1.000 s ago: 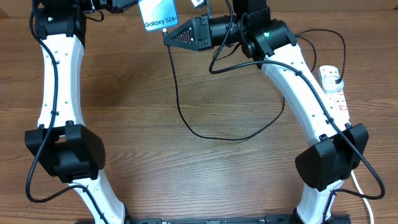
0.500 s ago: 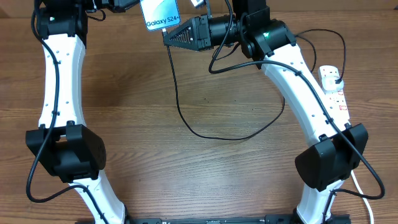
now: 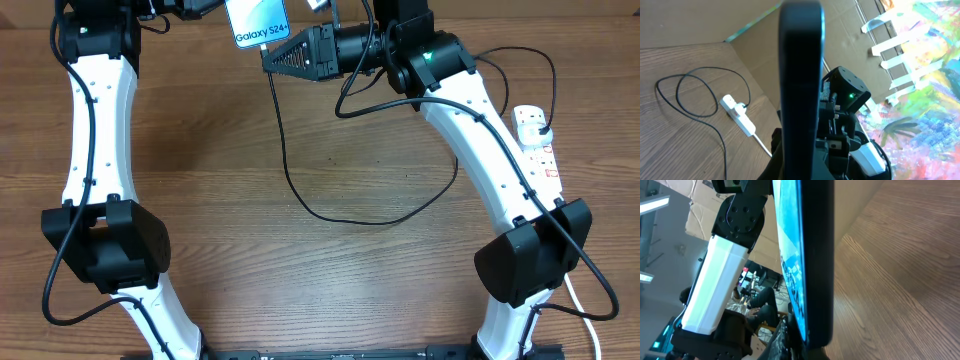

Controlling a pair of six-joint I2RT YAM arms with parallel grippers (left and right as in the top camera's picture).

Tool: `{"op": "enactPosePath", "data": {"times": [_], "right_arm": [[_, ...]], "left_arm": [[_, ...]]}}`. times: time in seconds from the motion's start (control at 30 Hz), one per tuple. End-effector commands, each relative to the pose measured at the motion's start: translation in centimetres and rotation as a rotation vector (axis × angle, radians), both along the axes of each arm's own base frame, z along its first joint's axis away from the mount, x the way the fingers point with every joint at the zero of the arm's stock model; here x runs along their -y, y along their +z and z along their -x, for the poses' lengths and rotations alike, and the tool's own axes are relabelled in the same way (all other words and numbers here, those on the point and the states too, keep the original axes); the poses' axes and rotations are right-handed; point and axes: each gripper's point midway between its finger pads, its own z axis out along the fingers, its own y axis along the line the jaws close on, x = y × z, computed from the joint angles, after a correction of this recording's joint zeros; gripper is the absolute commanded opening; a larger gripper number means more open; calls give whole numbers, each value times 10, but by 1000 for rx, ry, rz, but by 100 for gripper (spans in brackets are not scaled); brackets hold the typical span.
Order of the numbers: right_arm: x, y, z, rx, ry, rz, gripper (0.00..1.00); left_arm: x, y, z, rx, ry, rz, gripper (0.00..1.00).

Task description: Plug charger to phone and switch on socket

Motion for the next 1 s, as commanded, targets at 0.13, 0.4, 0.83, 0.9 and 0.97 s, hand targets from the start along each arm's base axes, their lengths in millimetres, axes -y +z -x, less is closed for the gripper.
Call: {"op": "enactPosePath", "data": {"times": [0.13, 0.4, 0.83, 0.9, 0.97], "right_arm": [[0, 3, -9, 32, -41, 5, 4], [5, 3, -13, 32, -53, 5, 4], [8, 4, -15, 35, -56, 2, 4], [9, 6, -15, 41, -50, -5, 4], [10, 7, -15, 44, -47, -9, 4]], "left_arm": [[7, 14, 15, 14, -51, -2, 4], [7, 14, 15, 15, -51, -3, 4], [7, 14, 15, 23, -51, -3, 4], [7, 14, 15, 31, -51, -4, 4], [7, 14, 15, 36, -51, -5, 4]]}}
